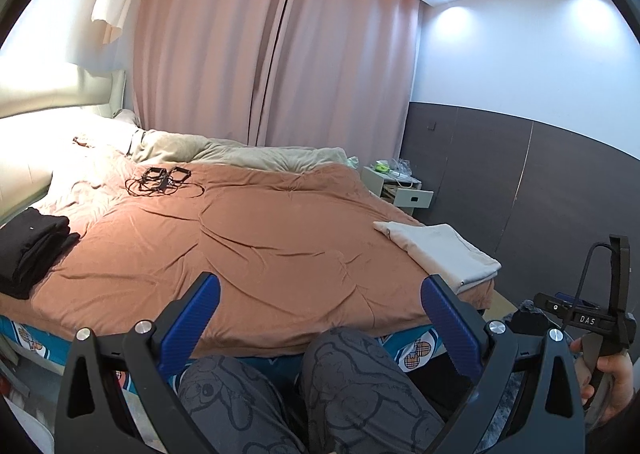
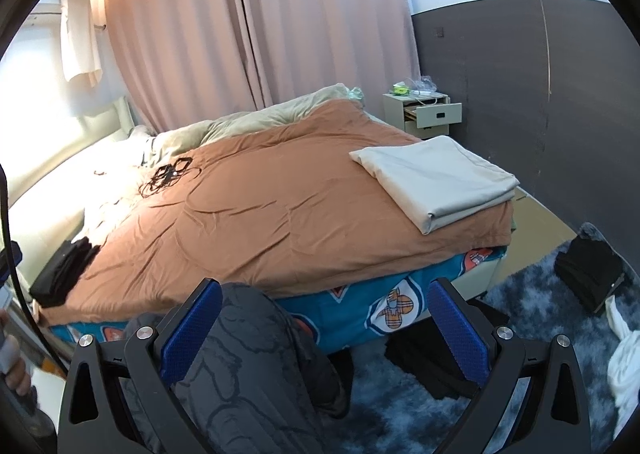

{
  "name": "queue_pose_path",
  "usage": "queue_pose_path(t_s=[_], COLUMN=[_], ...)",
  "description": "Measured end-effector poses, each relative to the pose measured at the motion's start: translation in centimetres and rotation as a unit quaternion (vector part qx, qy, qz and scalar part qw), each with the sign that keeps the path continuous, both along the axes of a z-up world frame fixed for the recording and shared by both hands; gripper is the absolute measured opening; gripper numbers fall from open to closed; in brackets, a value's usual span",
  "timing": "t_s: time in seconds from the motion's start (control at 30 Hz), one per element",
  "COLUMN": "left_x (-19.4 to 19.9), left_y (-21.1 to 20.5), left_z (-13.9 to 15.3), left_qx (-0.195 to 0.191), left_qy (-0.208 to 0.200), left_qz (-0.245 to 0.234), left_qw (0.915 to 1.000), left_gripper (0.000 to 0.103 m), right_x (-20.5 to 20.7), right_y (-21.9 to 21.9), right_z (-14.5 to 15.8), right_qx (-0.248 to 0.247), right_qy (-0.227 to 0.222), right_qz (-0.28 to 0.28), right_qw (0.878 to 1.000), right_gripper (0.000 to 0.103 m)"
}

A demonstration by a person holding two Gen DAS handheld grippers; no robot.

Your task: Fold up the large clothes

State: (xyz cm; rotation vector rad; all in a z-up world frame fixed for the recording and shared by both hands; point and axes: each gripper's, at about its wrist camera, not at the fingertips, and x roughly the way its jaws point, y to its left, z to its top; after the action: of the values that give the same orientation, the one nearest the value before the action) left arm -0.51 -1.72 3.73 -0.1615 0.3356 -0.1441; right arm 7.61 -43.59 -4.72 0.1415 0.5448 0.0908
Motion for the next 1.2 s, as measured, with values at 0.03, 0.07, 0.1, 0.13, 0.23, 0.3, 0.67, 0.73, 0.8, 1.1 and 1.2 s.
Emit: queue_pose_path(t_s=[0.03,0.07,0.1,0.13,0.23,0.3,0.67,0.73,0.8,1.1,1.2], left_x=[0.0,-0.1,-0.1,-0.1,-0.4,-0.5,-0.4,-0.3,-0.3,-0.1,-0.1], left_y=[0.0,0.1,0.2,0.2,0.4,0.5,0.1,0.0,-0.1,-0.3,-0.5], left_z=[-0.1,-0.2,-0.2,-0.2,-0.2,-0.3,-0.5,-0.6,-0.7,-0.9,-1.0], left_qx=[0.000,-0.001,-0.001,-0.002,-0.004,0.001,0.008,0.011,0.010,0.016,0.017], left_qy=[0.000,0.001,0.002,0.002,0.002,0.001,0.007,0.008,0.010,0.010,0.011], left_qz=[0.000,0.000,0.001,0.001,0.004,0.008,0.004,0.004,0.002,0.001,-0.002], left_qw=[1.0000,1.0000,1.0000,1.0000,1.0000,1.0000,0.9999,0.9999,0.9999,0.9998,0.9998], left_gripper=[0.102,0.102,0.102,0.102,0.102,0.102,0.102,0.102,0.102,0.102,0.102], right_x=[0.1,0.1,0.2,0.3,0.4,0.4,0.6,0.7,0.6,1.1,1.5], right_y=[0.1,0.3,0.4,0.5,0.7,0.9,0.1,0.2,0.2,0.1,0.1], right_z=[0.0,-0.1,-0.1,-0.1,0.0,0.0,0.0,0.0,0.0,-0.6,-0.8], right_qx=[-0.002,-0.004,-0.006,-0.007,-0.007,-0.008,0.002,0.002,0.001,0.003,0.001], right_qy=[0.000,0.000,0.001,0.002,0.002,0.002,-0.003,-0.002,-0.002,0.000,0.003], right_qz=[0.002,0.003,0.004,0.005,0.007,0.007,-0.006,-0.006,-0.006,-0.009,-0.008], right_qw=[1.000,1.000,1.000,1.000,1.000,1.000,1.000,1.000,1.000,1.000,1.000], right_gripper=[0.103,0.103,0.103,0.103,0.103,0.103,0.103,0.103,0.103,0.103,0.103])
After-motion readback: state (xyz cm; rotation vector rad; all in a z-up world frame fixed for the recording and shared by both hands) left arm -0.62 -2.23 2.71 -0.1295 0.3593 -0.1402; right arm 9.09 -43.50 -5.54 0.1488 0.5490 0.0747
